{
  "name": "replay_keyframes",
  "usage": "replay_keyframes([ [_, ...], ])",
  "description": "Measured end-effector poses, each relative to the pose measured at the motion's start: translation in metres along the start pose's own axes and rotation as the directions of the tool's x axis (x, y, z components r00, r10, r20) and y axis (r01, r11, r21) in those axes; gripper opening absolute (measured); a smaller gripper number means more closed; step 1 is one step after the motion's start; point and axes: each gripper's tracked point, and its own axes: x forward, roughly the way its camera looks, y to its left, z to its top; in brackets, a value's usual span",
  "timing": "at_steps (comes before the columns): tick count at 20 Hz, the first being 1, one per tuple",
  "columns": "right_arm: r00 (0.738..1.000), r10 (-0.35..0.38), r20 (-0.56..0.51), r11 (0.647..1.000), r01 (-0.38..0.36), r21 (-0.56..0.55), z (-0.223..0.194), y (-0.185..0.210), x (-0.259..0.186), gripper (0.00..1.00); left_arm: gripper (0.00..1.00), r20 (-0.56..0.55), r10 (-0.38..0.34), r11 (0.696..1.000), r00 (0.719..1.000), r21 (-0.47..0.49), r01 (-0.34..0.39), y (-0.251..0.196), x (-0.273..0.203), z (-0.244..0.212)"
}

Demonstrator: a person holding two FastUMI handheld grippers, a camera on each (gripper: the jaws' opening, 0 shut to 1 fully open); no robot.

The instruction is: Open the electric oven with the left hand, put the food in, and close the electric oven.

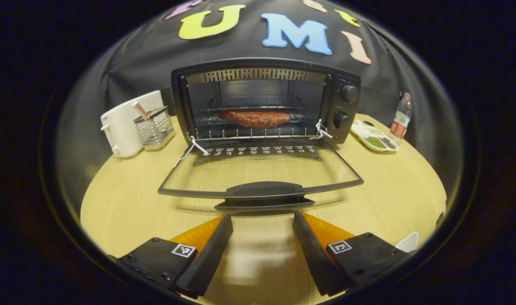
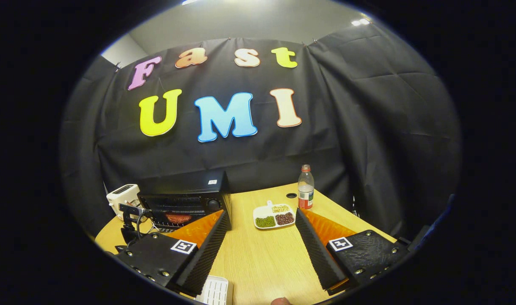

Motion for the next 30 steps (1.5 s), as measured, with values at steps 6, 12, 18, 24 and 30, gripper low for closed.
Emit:
replay_keyframes([
  [6,1.0,0.017,0.002,0.999,-0.017,-0.031,0.0,0.004,0.001,0.98,0.98,0.027,0.005,1.0,1.0,-0.008,-0.005,0.0,-0.006,0.008],
  [12,0.998,0.058,-0.019,0.998,-0.059,-0.021,-0.01,0.017,0.005,0.98,0.98,0.112,0.002,1.0,0.994,-0.013,-0.001,0.004,-0.032,0.044],
  [18,0.996,0.077,-0.035,0.997,-0.078,-0.019,-0.015,0.027,0.009,0.98,0.97,0.159,-0.003,0.998,0.987,-0.059,0.012,0.008,-0.046,0.07],
  [24,0.997,0.046,-0.058,0.999,-0.045,0.002,-0.02,0.016,0.013,0.98,1.0,0.285,0.004,1.0,0.959,-0.03,0.004,0.012,-0.051,0.134],
  [30,0.998,0.033,-0.047,0.999,-0.033,-0.007,-0.016,0.014,0.017,0.98,0.97,0.351,0.008,0.999,0.936,-0.043,0.008,0.029,-0.029,0.188],
])
